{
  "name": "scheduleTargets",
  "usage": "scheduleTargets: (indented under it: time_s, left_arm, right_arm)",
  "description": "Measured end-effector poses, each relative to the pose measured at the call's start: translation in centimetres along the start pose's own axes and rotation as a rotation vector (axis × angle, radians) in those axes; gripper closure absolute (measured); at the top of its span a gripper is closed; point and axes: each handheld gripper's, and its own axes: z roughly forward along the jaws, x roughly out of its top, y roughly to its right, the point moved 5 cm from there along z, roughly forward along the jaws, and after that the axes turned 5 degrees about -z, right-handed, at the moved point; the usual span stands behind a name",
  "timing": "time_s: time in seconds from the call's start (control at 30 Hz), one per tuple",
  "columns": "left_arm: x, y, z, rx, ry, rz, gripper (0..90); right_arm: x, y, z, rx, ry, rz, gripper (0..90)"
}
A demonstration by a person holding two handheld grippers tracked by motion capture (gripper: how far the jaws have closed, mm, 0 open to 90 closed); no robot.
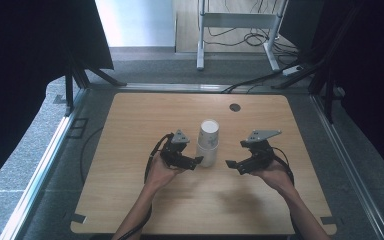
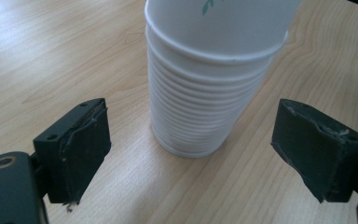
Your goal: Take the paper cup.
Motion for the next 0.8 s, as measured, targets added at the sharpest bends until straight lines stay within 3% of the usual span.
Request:
scheduleTargets:
  time_s: [0.5,0.8]
  left_arm:
    - [1.6,1.0,2.0,0.004,-0.006,0.05,11.6]
    - [2.1,1.0,2.4,0.0,0.01,0.028,13.8]
  right_arm:
    - [2.2,0.1,0.4,0.017,0.014,-0.014,6.7]
    - [4.0,0.5,0.6,0.031,0.018,-0.009,8.5]
